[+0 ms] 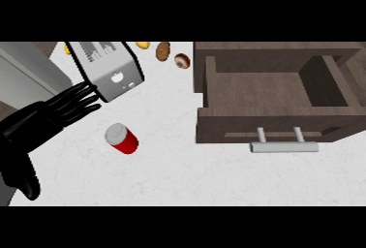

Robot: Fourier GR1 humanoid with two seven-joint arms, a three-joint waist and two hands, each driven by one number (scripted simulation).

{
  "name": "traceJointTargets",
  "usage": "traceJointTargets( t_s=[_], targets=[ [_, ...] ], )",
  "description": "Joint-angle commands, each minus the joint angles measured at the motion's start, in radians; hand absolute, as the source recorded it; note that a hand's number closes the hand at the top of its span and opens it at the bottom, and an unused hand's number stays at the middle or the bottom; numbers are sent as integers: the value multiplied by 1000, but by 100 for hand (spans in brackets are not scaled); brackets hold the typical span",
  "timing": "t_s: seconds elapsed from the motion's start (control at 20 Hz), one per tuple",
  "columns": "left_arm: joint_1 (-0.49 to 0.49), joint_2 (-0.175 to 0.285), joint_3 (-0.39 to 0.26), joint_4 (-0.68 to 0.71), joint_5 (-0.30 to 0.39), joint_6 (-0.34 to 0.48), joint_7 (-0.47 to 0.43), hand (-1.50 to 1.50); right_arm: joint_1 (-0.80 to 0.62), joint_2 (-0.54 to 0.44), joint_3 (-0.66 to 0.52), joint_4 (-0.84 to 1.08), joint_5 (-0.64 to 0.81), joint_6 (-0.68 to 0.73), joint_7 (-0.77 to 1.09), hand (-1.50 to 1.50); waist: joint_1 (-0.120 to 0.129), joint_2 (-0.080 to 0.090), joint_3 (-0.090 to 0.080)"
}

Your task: Pick up the can, place it into the drawer and close the drawer

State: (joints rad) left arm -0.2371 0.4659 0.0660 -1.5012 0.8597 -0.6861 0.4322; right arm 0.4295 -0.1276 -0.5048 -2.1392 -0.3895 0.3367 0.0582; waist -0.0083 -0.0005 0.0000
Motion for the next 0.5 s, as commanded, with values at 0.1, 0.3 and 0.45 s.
traceJointTargets(
  t_s=[0.1,0.3,0.45],
  targets=[
    [-32,-83,0,110,-174,-34,-74,-150,14,6,-73,46,-28,76,-35,-150,-3,1,0],
    [-20,-142,-11,194,-339,-97,-208,-150,-36,37,-36,26,20,43,-3,-150,-1,2,-1],
    [-28,-124,28,201,-363,-50,-212,-150,23,16,-106,2,-78,102,27,-150,-1,0,0]
  ],
)
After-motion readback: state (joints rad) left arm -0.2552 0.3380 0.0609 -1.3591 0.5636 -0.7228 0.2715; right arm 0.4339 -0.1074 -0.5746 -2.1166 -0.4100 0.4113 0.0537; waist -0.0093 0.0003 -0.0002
